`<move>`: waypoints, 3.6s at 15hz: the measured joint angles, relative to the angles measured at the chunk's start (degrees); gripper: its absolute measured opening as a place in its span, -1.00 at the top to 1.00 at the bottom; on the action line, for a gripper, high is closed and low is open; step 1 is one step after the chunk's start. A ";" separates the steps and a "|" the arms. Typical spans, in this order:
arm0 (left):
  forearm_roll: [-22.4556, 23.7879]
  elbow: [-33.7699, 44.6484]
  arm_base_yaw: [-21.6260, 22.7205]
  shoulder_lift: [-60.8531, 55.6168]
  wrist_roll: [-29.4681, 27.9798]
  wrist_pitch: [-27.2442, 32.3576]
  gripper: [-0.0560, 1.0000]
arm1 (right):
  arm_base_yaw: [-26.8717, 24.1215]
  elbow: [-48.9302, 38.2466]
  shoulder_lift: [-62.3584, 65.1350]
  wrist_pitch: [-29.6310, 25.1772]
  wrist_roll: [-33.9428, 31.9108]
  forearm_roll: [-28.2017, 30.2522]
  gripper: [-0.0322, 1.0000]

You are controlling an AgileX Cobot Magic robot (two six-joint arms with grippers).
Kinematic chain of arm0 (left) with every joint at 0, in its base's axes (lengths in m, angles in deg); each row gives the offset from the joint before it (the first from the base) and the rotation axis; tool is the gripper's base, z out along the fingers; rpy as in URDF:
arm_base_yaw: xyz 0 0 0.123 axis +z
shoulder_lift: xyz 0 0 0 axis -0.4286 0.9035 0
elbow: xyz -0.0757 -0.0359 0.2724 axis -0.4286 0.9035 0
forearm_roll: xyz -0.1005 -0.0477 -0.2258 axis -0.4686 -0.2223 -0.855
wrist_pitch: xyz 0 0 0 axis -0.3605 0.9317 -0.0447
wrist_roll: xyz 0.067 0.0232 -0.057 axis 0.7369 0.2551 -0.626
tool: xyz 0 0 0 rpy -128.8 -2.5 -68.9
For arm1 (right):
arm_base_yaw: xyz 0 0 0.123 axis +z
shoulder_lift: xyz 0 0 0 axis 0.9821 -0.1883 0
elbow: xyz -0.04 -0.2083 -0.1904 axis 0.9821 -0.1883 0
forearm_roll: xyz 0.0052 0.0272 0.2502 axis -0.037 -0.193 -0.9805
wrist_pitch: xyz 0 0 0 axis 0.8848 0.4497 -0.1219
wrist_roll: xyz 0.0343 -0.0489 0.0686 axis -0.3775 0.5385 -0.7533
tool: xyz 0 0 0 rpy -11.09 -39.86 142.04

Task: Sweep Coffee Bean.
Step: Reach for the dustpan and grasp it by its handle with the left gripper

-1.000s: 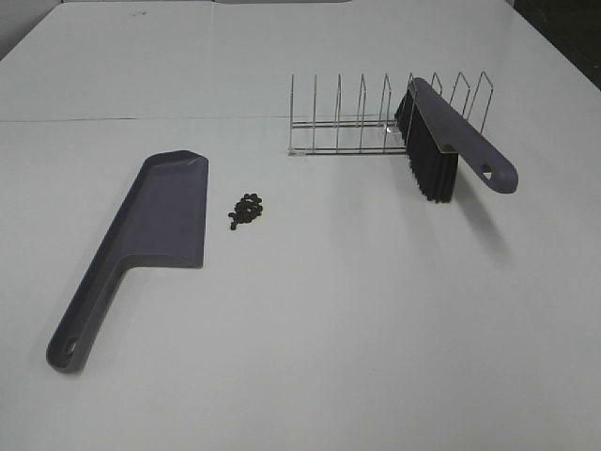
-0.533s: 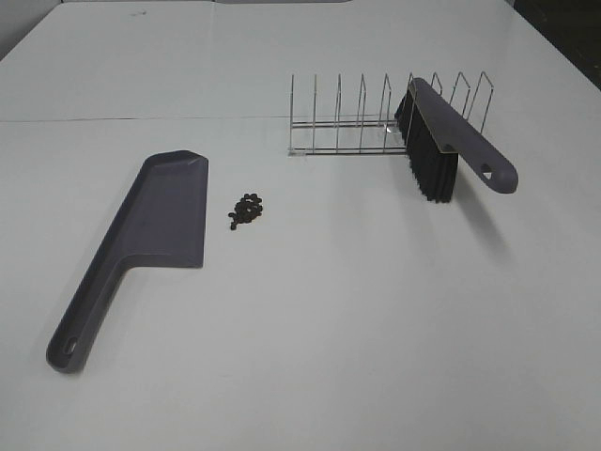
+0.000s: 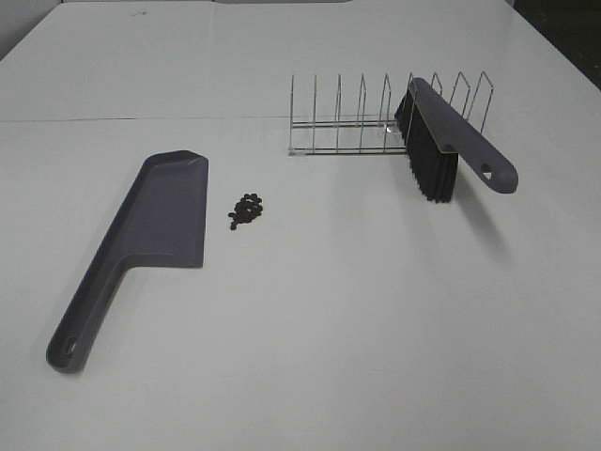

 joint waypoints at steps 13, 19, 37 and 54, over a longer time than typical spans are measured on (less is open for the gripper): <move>0.00 0.00 0.00 0.00 0.00 0.00 -0.46 | 0.00 0.00 0.00 0.00 0.00 0.00 -0.19; 0.00 0.00 0.00 0.00 0.00 0.00 -0.46 | 0.00 0.00 0.00 0.00 0.00 0.00 -0.19; 0.00 0.00 0.00 0.00 0.00 0.00 -0.46 | 0.00 0.00 0.00 0.00 0.00 0.00 -0.19; -0.06 -3.50 0.00 8.77 2.41 -10.20 -0.46 | 0.00 0.00 0.00 0.00 0.00 0.00 -0.19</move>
